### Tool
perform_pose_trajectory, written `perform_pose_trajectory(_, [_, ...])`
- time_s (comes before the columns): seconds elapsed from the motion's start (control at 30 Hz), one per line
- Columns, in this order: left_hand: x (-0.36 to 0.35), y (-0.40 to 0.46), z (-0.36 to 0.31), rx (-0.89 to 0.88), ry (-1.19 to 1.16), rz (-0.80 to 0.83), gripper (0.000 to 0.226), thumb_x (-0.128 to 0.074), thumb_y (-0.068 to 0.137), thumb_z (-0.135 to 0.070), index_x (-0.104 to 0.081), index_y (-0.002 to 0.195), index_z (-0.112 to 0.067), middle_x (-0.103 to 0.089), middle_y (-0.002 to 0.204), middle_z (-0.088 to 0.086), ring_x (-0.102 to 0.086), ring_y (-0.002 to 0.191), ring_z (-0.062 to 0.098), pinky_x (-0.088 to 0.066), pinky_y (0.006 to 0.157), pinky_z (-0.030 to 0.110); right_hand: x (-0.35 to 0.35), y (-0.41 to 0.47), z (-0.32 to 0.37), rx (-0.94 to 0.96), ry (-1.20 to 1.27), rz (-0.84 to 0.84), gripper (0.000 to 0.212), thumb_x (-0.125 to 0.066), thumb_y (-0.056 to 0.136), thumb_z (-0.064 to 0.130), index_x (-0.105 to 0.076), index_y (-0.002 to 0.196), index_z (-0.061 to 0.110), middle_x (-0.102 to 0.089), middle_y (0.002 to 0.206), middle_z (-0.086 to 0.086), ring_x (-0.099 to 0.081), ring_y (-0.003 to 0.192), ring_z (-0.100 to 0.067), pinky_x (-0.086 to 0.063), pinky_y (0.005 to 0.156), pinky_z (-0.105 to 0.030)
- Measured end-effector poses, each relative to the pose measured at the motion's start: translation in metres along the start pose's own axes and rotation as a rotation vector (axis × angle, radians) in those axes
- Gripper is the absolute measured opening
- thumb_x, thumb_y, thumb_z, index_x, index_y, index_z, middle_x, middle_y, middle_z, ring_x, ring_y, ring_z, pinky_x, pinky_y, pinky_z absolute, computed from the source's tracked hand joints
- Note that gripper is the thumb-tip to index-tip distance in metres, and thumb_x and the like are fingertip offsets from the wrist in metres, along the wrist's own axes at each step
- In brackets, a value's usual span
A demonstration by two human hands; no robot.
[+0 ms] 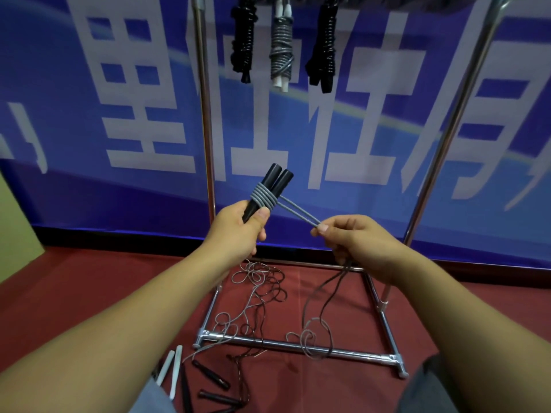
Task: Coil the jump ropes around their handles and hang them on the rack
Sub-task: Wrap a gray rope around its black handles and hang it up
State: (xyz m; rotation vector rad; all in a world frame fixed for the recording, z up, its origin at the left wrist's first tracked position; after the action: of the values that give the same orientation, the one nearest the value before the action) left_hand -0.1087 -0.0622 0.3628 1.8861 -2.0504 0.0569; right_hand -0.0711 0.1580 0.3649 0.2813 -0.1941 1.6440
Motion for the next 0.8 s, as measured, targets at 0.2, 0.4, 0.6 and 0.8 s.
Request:
perform_pose_trajectory(0.2, [0.0, 0.006, 0.005, 0.039, 0.047, -0.027, 0.023, -0.053, 0.103, -0.031, -0.065, 0.101, -0.011, -0.061, 0.067, -0.001, -0.046, 0.042, 0.009, -0.042, 0.049, 0.026, -0.009, -0.002, 0.005, -0.039, -0.043, 0.019, 0.026, -0.053, 0.102, 0.016, -0.074, 0.092, 0.006, -0.043, 0.057, 0.002, -0.03, 0.049, -0.012, -0.025, 0.047, -0.025])
perform_pose_trajectory(0.4, [-0.003, 0.008, 0.009, 0.051, 0.103, -0.021, 0.024, -0.053, 0.102, -0.03, -0.066, 0.098, -0.011, -0.061, 0.065, -0.002, -0.049, 0.048, 0.012, -0.044, 0.055, 0.03, -0.019, -0.01, 0.014, -0.034, -0.119, 0.117, 0.028, -0.052, 0.101, 0.016, -0.073, 0.084, 0.007, -0.044, 0.057, -0.001, -0.033, 0.049, -0.014, -0.027, 0.047, -0.026])
perform_pose_trajectory(0.6, [-0.008, 0.006, 0.007, 0.002, 0.283, 0.003, 0.024, -0.053, 0.101, -0.033, -0.061, 0.083, -0.019, -0.065, 0.066, -0.003, -0.057, 0.059, 0.017, -0.045, 0.061, 0.031, -0.031, -0.02, 0.02, 0.033, -0.188, 0.156, 0.032, -0.051, 0.099, 0.014, -0.065, 0.07, 0.015, -0.043, 0.054, 0.005, -0.035, 0.051, -0.014, -0.03, 0.052, -0.029])
perform_pose_trajectory(0.8, [-0.012, 0.008, 0.01, 0.007, 0.408, 0.07, 0.024, -0.054, 0.1, -0.038, -0.057, 0.081, -0.023, -0.068, 0.069, -0.001, -0.065, 0.07, 0.021, -0.053, 0.071, 0.039, -0.034, -0.024, 0.022, 0.129, -0.321, 0.088, 0.03, -0.052, 0.093, 0.034, -0.059, 0.069, 0.018, -0.044, 0.056, 0.008, -0.039, 0.055, -0.012, -0.034, 0.058, -0.032])
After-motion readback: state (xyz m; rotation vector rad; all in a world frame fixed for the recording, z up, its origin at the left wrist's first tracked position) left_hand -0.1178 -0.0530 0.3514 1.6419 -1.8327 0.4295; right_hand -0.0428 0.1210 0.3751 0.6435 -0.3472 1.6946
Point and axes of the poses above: each hand's wrist, its own y-axis towards the middle knuckle, its own x-axis out of the back of the hand, z = x × y, the point moved 4 cm from there along y, towards the middle knuckle
